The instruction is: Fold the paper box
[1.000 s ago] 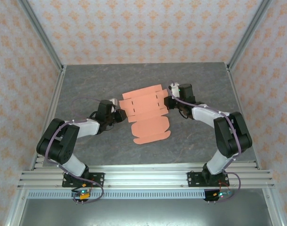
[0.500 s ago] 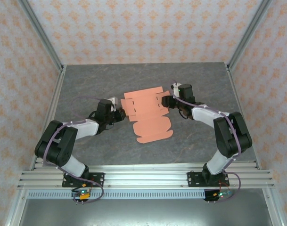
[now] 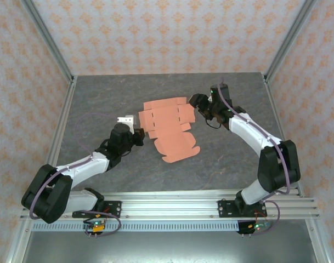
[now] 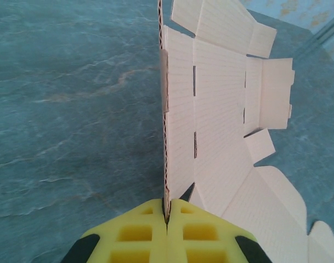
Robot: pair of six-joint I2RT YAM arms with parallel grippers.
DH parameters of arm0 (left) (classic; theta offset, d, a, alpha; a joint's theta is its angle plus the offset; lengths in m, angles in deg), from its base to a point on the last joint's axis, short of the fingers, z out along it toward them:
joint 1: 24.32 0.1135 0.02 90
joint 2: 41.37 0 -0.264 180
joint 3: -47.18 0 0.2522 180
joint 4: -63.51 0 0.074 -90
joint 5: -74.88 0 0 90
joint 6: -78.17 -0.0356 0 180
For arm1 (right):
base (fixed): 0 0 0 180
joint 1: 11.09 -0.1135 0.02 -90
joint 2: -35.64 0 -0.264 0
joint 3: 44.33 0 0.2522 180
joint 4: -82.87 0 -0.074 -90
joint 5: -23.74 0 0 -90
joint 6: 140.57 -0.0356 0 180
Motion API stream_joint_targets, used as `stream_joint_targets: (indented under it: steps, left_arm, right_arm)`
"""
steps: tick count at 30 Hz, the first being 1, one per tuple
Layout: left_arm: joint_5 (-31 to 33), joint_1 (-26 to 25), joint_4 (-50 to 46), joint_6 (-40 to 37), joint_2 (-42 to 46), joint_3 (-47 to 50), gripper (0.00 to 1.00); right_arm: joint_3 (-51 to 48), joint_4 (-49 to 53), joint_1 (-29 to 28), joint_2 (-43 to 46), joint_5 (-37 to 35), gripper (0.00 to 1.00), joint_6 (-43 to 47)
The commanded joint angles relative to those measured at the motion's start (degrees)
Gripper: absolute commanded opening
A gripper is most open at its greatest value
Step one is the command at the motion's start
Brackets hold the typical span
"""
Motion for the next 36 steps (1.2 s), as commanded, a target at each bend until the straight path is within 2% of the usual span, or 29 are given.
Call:
stream_joint_targets:
  steps: [1,5,8,10,17,23,28,34,36]
  left_arm:
    - [4.3,-0.6,3.7,-2.0,1.6,1.2,0.0]
    - [4.5,-1.5,4.9,-2.9,2.8,2.1,0.0]
    - [5.3,-2.2,5.4,-3.7,4.1,2.8,0.0]
    - [5.9,-2.4,5.2,-4.0,5.2,3.1,0.0]
    - [6.0,-3.7,6.4,-6.2,8.1,4.7,0.0]
    - [6.4,-5.8,6.7,-8.6,8.0,4.5,0.0]
    - [6.8,-6.5,6.7,-9.7,8.3,4.6,0.0]
    - [7.4,-6.5,6.3,-9.8,8.0,4.4,0.0]
    - [8.1,-6.6,6.2,-9.4,7.8,4.3,0.0]
  right_arm:
    - [3.1,8.1,-2.4,0.1,-0.5,0.63,-22.0]
    - [8.7,6.8,-6.2,-4.0,4.1,0.67,-26.8]
    - [13.6,15.0,-8.5,-6.4,-1.8,0.69,-31.7]
    - [16.5,17.8,-9.5,-7.9,-4.9,0.75,-33.1]
    - [21.9,16.8,-11.2,-13.1,-4.0,0.77,-37.1]
    - [28.3,20.6,-11.2,-19.5,-3.9,0.77,-34.9]
    - [34.8,23.4,-11.1,-26.3,-0.4,0.76,-32.1]
    - [36.5,23.9,-11.1,-27.9,0.3,0.76,-31.6]
    - [36.4,23.9,-11.1,-28.0,0.4,0.71,-31.4]
